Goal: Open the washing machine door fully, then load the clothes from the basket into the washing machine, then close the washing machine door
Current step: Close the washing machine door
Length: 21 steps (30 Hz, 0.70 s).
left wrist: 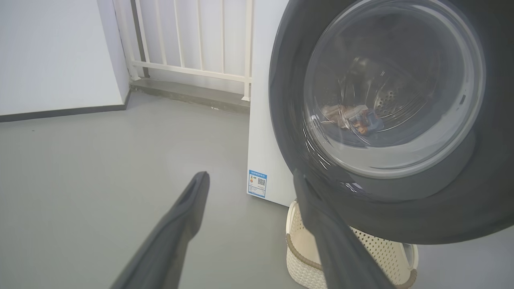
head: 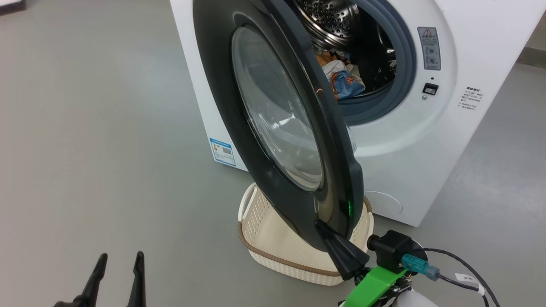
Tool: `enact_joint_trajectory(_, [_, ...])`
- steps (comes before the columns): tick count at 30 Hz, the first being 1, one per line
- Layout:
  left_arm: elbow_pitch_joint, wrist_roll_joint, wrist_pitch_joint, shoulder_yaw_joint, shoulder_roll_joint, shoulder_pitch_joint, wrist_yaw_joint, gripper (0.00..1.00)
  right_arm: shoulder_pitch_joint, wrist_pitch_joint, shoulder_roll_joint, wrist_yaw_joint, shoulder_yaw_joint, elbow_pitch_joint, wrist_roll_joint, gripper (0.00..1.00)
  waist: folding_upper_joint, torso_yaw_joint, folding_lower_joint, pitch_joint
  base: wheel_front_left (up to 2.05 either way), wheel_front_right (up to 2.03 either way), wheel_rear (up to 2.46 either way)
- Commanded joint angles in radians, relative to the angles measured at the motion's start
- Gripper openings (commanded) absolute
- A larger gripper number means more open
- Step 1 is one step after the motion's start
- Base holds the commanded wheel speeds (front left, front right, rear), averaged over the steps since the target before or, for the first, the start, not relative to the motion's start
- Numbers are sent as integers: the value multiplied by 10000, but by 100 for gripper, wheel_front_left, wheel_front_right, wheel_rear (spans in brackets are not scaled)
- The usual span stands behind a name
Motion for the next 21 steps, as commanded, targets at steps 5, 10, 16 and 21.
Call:
enact_joint_trajectory(5, [-285,51,-107,266,40,-581,6,100,-235,-53,206,44,-189,-24,32,0,-1,12,0,59,0,0,0])
enact_joint_trajectory(10, [-295,54,-107,265,20,-614,6,100,-362,-53,181,44,-600,31,0,0,-1,5,0,141,0,0,0])
enact_joint_trajectory(16, [-329,55,-107,263,-13,-656,6,100,-539,-53,83,44,-1007,35,-60,0,-1,-23,0,257,0,0,0])
enact_joint_trajectory(21, [-446,81,-107,215,-77,-737,6,100,-756,-53,-50,44,-1498,20,-128,0,-1,-43,0,466,0,0,0])
